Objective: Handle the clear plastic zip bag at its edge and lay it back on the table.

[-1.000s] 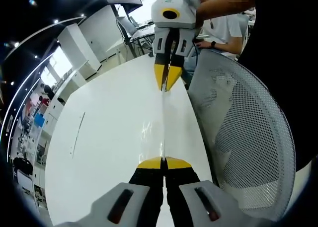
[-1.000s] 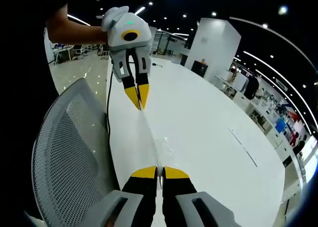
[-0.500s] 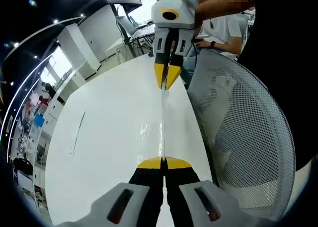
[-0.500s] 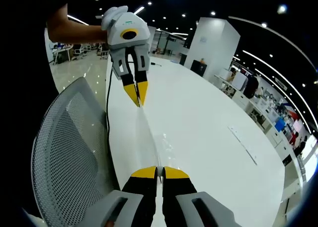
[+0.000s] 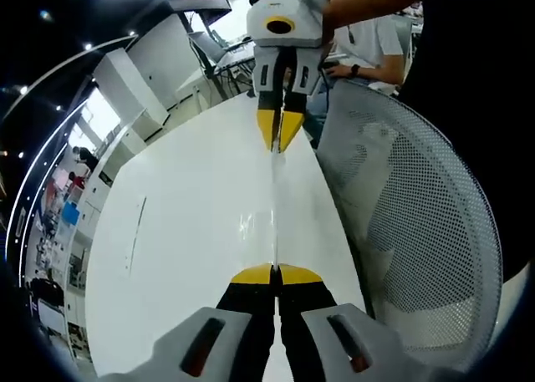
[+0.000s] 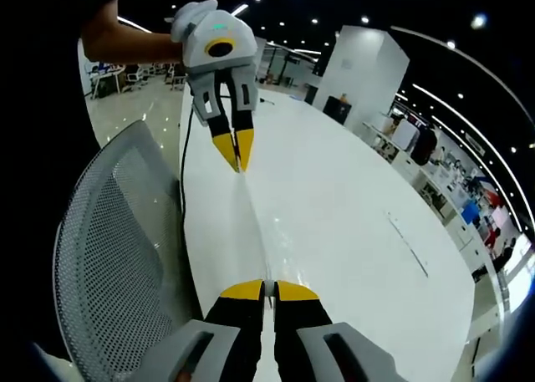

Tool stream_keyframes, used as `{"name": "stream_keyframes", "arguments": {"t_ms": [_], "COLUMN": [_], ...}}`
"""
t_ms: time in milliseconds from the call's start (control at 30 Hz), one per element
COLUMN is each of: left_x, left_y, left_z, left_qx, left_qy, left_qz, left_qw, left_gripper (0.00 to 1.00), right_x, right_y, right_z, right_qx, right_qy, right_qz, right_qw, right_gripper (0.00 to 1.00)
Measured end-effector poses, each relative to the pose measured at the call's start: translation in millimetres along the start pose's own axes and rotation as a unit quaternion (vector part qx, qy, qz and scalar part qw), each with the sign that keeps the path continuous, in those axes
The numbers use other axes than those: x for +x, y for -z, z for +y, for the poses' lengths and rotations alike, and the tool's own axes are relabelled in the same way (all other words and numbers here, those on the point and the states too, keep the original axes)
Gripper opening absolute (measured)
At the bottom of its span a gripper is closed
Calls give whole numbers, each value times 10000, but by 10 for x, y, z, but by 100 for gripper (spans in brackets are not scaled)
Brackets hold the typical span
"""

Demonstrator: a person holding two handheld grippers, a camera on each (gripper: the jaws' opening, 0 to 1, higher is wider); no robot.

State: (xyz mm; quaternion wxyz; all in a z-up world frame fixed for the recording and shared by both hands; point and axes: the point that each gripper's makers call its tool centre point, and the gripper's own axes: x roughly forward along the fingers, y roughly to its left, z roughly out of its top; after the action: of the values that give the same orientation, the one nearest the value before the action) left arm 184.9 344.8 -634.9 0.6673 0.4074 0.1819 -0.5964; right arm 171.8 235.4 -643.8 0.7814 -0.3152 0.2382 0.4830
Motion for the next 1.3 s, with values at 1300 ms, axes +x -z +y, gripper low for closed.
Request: {"name": "stream_keyframes", "arguments": {"t_ms": [1300], "left_x": [-13], "left_y": [-129], "left_z": [11], "left_qx": [309], "left_qy": [-149], "left_qz": [-26], "left_qw": [9994], "left_gripper": [0], "right_x": [-400], "right_y": [-415], "right_z": [-238], "right_qx": [-17], "right_qy": [119], "right_qz": [-78], "right_qw": [9999], "right_gripper": [14]}}
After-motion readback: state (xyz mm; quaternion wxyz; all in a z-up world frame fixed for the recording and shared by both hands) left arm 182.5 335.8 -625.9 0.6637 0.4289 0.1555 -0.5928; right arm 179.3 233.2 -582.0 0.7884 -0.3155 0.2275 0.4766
